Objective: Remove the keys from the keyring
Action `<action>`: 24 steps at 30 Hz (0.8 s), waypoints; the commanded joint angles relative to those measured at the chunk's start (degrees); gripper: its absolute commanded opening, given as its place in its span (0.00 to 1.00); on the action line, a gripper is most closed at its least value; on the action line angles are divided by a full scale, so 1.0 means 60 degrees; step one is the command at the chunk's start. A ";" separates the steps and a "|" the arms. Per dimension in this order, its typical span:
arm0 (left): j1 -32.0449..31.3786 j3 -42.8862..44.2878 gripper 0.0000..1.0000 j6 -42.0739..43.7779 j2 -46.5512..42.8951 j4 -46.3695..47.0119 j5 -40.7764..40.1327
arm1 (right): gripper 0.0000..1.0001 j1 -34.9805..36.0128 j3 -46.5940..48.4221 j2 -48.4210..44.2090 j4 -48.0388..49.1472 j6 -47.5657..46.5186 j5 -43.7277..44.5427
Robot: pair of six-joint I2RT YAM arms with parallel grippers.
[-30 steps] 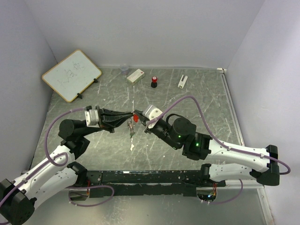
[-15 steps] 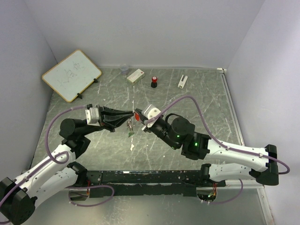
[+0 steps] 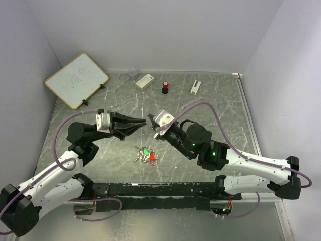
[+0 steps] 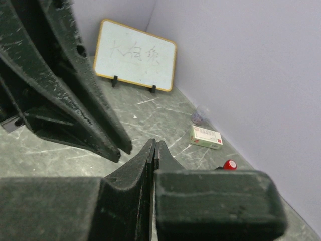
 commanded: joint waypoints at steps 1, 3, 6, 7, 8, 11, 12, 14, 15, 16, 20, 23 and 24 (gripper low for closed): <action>-0.0031 0.0104 0.21 0.0854 -0.0379 -0.1105 -0.0958 | 0.00 -0.0014 0.0216 -0.0177 -0.0187 0.0455 0.1306; -0.0024 0.0024 0.20 0.1090 -0.0618 -0.1941 -0.2327 | 0.05 -0.0017 -0.0114 -0.0183 -0.0131 0.0916 0.2224; -0.0029 -0.0025 0.27 0.1246 -0.0890 -0.2691 -0.3619 | 0.35 -0.0081 -0.0571 -0.0204 -0.0289 0.1581 0.3031; -0.0013 -0.0029 0.28 0.1227 -0.0963 -0.2851 -0.3955 | 0.48 -0.0112 -0.0631 -0.0165 -0.0487 0.1904 0.3146; -0.0024 -0.0029 0.26 0.1174 -0.1017 -0.3025 -0.4409 | 0.67 -0.0182 -0.0691 -0.0114 -0.0704 0.2265 0.3283; -0.0016 -0.0054 0.23 0.0937 -0.1069 -0.3411 -0.5480 | 0.98 -0.0662 -0.0973 -0.0022 -0.1283 0.3341 0.3106; -0.0009 -0.0100 0.24 0.0886 -0.1061 -0.3446 -0.5643 | 1.00 -0.0881 -0.1117 -0.0030 -0.1413 0.3702 0.2851; -0.0017 -0.0157 0.26 0.0725 -0.1021 -0.3504 -0.5944 | 1.00 -0.1373 -0.1449 -0.0114 -0.1551 0.4263 0.2046; -0.0011 -0.0160 0.26 0.0662 -0.0983 -0.3559 -0.6119 | 1.00 -0.1629 -0.1669 -0.0172 -0.1540 0.4524 0.1664; -0.0012 -0.0174 0.25 0.0616 -0.0951 -0.3604 -0.6298 | 1.00 -0.1840 -0.1866 -0.0213 -0.1526 0.4775 0.1299; -0.0017 -0.0230 0.22 0.0407 -0.0919 -0.3793 -0.7096 | 0.91 -0.2108 -0.2336 0.0137 -0.1771 0.5421 0.0845; -0.0017 -0.0322 0.15 0.0210 -0.0963 -0.3916 -0.7803 | 0.69 -0.2086 -0.2504 0.0698 -0.1845 0.5741 0.0417; -0.0003 -0.0357 0.15 0.0162 -0.0993 -0.3933 -0.7946 | 0.67 -0.2062 -0.2583 0.0860 -0.1746 0.5813 0.0160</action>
